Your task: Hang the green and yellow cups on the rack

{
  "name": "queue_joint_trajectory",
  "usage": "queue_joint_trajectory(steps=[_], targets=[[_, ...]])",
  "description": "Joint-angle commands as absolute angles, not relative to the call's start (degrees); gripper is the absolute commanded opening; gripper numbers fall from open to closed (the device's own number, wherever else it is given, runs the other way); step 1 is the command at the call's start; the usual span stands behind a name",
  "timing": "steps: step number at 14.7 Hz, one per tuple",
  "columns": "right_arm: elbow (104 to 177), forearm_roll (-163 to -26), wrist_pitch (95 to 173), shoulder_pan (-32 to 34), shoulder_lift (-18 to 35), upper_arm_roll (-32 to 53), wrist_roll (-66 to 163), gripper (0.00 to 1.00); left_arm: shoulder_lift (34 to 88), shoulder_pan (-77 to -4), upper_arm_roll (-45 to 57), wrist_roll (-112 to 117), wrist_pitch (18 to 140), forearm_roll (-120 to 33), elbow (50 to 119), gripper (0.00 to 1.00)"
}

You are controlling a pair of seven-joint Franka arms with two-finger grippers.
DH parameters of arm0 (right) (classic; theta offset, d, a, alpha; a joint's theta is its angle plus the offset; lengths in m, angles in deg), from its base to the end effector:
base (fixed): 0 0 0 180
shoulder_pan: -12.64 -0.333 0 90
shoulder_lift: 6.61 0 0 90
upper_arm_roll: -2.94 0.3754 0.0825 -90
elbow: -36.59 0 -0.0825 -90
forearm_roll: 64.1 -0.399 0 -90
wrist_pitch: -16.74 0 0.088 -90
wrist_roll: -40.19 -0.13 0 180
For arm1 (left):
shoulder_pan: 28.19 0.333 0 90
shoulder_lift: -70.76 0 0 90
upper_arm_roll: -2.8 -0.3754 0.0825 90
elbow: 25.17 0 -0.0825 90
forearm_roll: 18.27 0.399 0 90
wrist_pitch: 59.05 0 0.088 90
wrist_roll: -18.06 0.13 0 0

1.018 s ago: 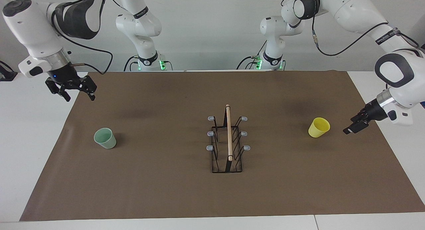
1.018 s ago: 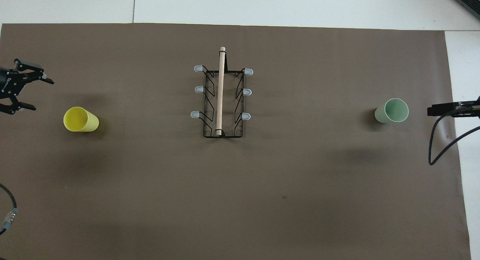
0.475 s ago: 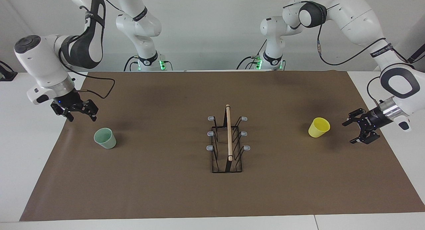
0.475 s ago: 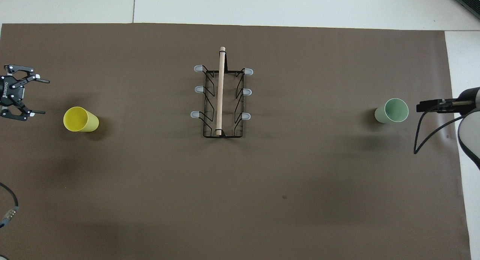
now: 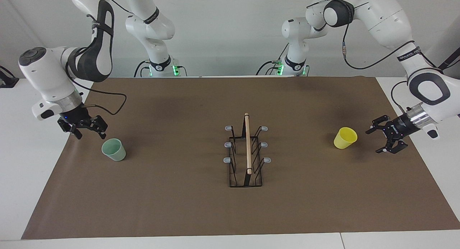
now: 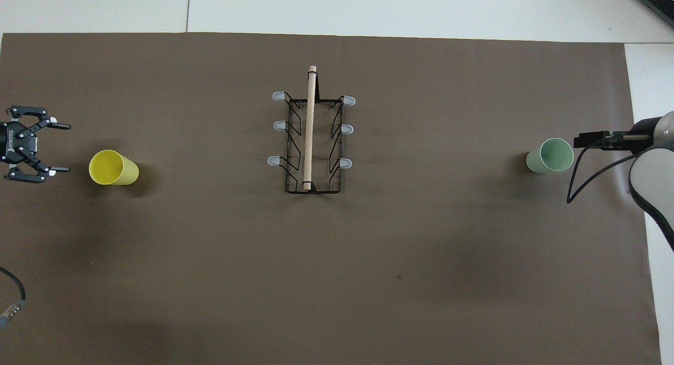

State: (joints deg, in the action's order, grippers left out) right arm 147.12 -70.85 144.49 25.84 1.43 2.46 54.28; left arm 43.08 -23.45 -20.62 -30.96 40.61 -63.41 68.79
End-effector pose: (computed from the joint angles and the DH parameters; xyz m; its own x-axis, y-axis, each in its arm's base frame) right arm 0.6153 -0.1436 0.4608 0.9824 -0.0618 0.1761 -0.0518 -0.9968 -0.0610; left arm 0.6507 0.2149 0.3707 -0.0158 0.8055 -0.5924 0.9978 0.0509 0.0425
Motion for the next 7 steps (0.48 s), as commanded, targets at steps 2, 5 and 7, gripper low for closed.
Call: queue_joint_trajectory(steps=[2,5,7], targets=[[144.3,-81.1,145.1,28.5,2.6,2.9,64.9,1.0,49.1,-24.3,-20.6,-30.4,43.3,-70.0,81.7,1.0],[144.0,-81.4,144.7,28.2,2.8,2.8,65.7,1.0,50.6,-24.4,-20.8,-28.7,45.3,-73.6,86.1,1.0],[144.3,-77.2,144.7,26.6,2.6,2.7,65.7,1.0,50.7,-24.5,-20.8,-28.4,46.1,-73.9,87.0,1.0]])
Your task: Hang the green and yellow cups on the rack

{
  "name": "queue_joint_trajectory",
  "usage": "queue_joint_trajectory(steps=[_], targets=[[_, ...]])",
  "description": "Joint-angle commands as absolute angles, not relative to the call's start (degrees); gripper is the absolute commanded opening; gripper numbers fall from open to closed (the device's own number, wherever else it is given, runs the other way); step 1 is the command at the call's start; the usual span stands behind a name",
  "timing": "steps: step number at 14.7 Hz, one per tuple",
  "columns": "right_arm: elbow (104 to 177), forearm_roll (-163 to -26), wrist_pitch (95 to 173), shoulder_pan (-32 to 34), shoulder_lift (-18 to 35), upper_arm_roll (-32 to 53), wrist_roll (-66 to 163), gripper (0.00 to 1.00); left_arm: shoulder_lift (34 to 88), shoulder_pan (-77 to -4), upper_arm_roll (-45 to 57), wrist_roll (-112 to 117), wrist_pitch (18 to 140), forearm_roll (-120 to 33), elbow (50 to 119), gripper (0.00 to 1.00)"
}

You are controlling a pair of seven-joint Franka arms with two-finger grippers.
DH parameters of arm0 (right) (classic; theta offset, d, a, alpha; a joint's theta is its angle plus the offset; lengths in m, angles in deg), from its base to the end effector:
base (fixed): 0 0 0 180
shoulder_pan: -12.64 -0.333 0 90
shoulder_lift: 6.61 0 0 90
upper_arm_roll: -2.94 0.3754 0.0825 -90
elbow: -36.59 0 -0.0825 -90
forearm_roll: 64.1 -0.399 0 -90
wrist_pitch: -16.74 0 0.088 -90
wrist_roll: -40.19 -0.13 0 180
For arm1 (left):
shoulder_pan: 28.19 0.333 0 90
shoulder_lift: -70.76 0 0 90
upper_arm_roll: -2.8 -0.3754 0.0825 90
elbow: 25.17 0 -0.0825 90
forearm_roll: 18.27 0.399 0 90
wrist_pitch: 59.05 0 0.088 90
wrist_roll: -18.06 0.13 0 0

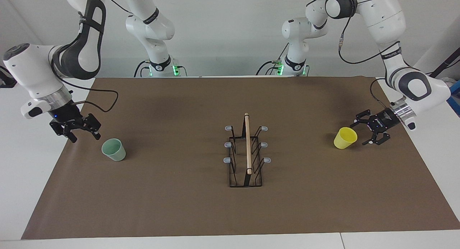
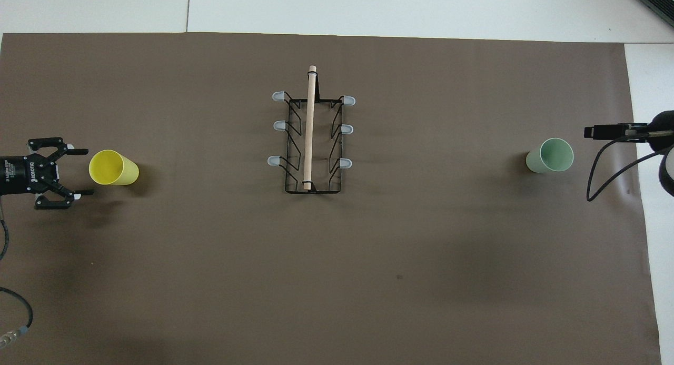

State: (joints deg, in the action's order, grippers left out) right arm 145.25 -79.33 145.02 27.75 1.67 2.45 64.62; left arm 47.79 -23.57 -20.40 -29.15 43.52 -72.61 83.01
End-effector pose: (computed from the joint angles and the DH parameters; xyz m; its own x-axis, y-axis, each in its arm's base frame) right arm 0.6212 -0.1602 0.4767 0.9661 -0.0088 0.2579 0.0280 -0.9899 -0.1388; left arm 0.5969 0.1953 0.3283 -0.1254 0.6812 -0.7213 0.9832 0.1824 0.0013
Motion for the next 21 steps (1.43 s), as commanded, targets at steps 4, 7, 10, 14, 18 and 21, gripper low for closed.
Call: queue_joint_trajectory(steps=[4,7,10,14,18,21], targets=[[145.0,-59.6,142.7,22.8,2.4,2.7,63.3,1.0,50.7,-27.4,-20.7,-27.5,54.9,-77.7,89.7,1.0],[145.5,-54.2,138.7,22.7,1.9,2.8,63.5,1.0,49.5,-27.0,-20.6,-27.0,55.7,-78.9,90.0,1.0],[146.8,-52.1,136.7,22.1,1.0,2.9,63.2,1.0,49.2,-26.8,-20.6,-26.2,53.3,-80.6,90.0,1.0],[149.1,-52.0,138.0,20.0,0.1,3.6,63.1,1.0,50.6,-27.5,-20.4,-24.3,52.5,-85.6,93.9,1.0],[149.1,-46.3,134.7,19.3,-0.3,3.6,68.9,1.0,51.1,-27.8,-20.4,-21.1,52.8,-87.9,95.7,1.0],[149.1,-45.2,132.1,19.3,-0.7,3.6,72.5,1.0,51.8,-27.7,-20.4,-16.1,52.6,-89.5,96.6,1.0]])
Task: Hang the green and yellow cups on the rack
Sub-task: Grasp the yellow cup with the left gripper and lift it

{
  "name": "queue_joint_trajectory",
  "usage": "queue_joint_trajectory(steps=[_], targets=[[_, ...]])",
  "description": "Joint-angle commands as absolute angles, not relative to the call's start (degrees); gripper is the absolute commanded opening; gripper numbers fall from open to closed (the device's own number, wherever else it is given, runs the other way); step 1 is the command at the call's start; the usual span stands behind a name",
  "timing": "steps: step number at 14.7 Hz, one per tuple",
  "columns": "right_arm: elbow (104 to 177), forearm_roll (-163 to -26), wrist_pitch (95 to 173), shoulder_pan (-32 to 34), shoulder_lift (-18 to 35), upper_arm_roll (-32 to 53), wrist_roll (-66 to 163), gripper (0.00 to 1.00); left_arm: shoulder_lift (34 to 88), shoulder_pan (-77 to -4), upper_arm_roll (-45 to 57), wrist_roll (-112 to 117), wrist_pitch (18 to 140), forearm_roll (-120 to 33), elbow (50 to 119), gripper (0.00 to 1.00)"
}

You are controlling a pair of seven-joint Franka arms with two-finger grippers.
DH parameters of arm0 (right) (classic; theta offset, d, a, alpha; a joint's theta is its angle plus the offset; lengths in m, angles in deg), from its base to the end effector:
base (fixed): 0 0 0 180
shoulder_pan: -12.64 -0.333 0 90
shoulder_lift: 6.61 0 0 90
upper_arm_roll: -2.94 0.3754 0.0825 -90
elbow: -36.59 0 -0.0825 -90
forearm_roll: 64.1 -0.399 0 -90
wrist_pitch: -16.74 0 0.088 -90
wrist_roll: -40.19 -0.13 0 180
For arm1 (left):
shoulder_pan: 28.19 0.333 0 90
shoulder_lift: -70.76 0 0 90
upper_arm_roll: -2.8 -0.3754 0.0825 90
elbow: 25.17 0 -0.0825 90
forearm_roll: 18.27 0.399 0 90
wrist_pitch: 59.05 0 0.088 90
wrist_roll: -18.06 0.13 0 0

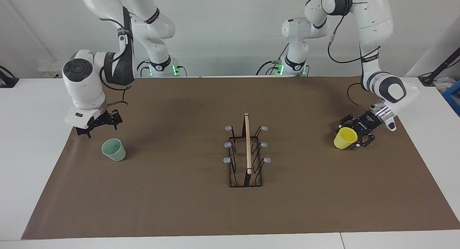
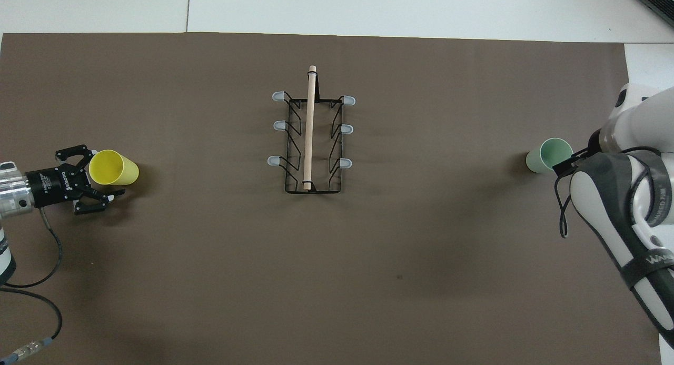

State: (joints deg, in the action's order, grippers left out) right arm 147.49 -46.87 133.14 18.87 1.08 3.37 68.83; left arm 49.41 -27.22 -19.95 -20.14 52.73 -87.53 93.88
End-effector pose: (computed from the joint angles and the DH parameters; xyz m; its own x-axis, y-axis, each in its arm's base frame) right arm 0.6010 -0.0842 0.4452 0.8546 0.4897 -0.1730 0.5173 -0.8319 0.2008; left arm 0.5761 0.1542 0.2823 -0.1178 0.6090 -0.7844 0.9478 0.3047 0.0943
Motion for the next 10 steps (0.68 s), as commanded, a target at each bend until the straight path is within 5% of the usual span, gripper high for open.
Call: queue_joint_trajectory(steps=[1,7,8,9,10], targets=[[149.2,-43.9,131.6,19.4,-0.8,3.6,74.8,1.0,51.8,-27.9,-20.3,-15.9,52.9,-89.6,97.0,1.0],[149.4,-37.8,128.0,19.2,-1.3,3.6,82.0,1.0,51.8,-30.3,-20.3,-15.6,54.6,-91.2,97.9,1.0],[149.5,-36.6,127.9,19.2,-1.3,3.6,83.0,1.0,51.8,-30.4,-20.3,-15.6,54.5,-91.2,98.0,0.93],[149.5,-35.0,127.9,19.1,-1.1,3.6,84.0,1.0,51.9,-30.4,-20.4,-15.5,54.2,-91.2,97.9,0.38],[149.5,-33.4,128.0,18.2,-0.8,3.6,84.5,1.0,52.1,-30.4,-20.4,-15.3,54.3,-91.2,97.9,0.0]])
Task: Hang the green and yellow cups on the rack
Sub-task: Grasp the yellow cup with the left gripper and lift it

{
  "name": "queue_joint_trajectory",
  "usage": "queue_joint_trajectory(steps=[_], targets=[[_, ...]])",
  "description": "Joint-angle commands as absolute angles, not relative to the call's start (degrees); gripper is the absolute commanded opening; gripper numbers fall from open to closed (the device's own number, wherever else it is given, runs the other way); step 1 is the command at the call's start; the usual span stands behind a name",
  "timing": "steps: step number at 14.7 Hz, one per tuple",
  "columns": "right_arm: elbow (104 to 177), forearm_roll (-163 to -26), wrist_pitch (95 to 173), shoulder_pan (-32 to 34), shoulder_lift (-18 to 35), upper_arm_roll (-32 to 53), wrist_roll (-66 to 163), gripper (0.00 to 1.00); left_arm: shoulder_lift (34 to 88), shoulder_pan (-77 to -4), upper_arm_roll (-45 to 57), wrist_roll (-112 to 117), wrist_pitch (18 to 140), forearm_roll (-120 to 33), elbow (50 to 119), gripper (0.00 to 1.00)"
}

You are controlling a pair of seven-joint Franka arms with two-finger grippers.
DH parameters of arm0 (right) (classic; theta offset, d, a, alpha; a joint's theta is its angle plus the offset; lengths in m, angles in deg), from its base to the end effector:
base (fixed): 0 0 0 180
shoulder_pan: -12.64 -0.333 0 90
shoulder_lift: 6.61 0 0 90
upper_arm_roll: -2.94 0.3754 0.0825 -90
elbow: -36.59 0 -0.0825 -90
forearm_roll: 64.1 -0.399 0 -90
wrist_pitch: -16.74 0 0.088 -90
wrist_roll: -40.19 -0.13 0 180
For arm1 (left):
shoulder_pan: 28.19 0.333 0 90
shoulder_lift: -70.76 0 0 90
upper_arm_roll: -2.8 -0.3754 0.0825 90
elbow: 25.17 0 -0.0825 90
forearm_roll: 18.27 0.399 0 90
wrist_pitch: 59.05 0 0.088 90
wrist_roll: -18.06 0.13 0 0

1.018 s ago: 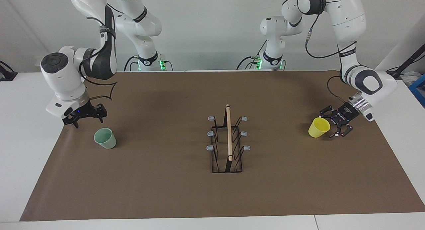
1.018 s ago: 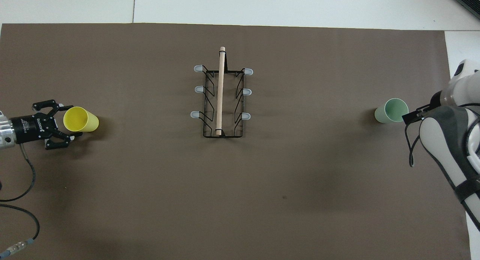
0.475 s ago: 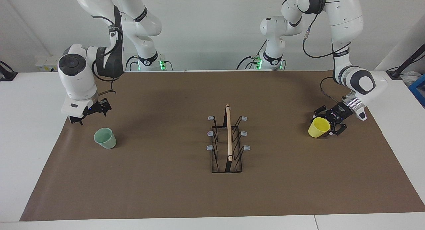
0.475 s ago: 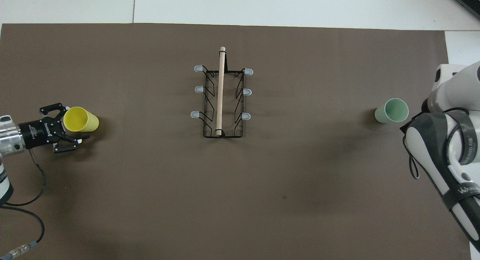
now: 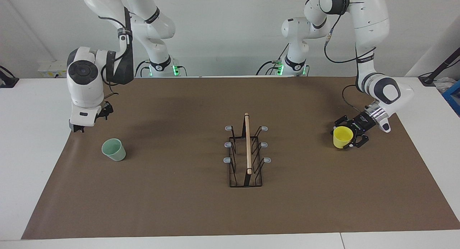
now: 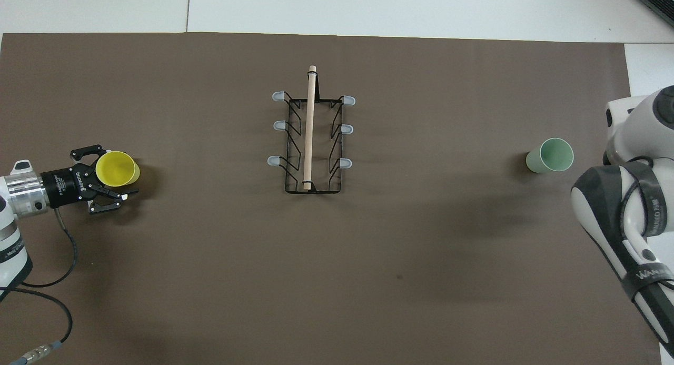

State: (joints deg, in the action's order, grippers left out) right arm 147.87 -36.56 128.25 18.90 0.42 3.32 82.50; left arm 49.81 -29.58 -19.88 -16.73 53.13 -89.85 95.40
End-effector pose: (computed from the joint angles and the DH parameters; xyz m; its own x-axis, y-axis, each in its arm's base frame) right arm 0.5876 -0.1019 0.4482 0.6432 0.6601 -0.3880 0.7575 -0.6227 0.1963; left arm 0.5760 0.1282 0.2780 -0.0611 0.6049 -0.7939 0.9547 0.2676 0.1305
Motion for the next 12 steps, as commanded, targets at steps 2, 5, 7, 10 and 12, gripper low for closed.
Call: queue_joint_trajectory(steps=[2,5,7,10,12], targets=[[149.7,-30.5,127.9,17.6,-0.5,3.6,84.8,1.0,52.1,-30.9,-20.5,-15.3,54.8,-91.2,97.3,0.0],[149.7,-26.3,128.2,16.2,0.8,3.6,86.2,1.0,51.7,-31.0,-20.6,-15.3,55.6,-91.1,94.5,0.0],[149.9,-23.5,128.2,15.0,2.0,3.6,86.2,1.0,51.5,-31.0,-20.6,-16.1,55.7,-91.0,91.9,0.0],[150.1,-19.6,128.1,13.7,3.2,3.7,87.0,1.0,52.0,-31.0,-20.6,-16.3,55.6,-90.4,90.0,0.0],[150.1,-18.6,128.2,13.5,3.8,3.7,87.2,1.0,52.5,-31.1,-20.6,-16.2,55.5,-89.1,88.5,0.0]])
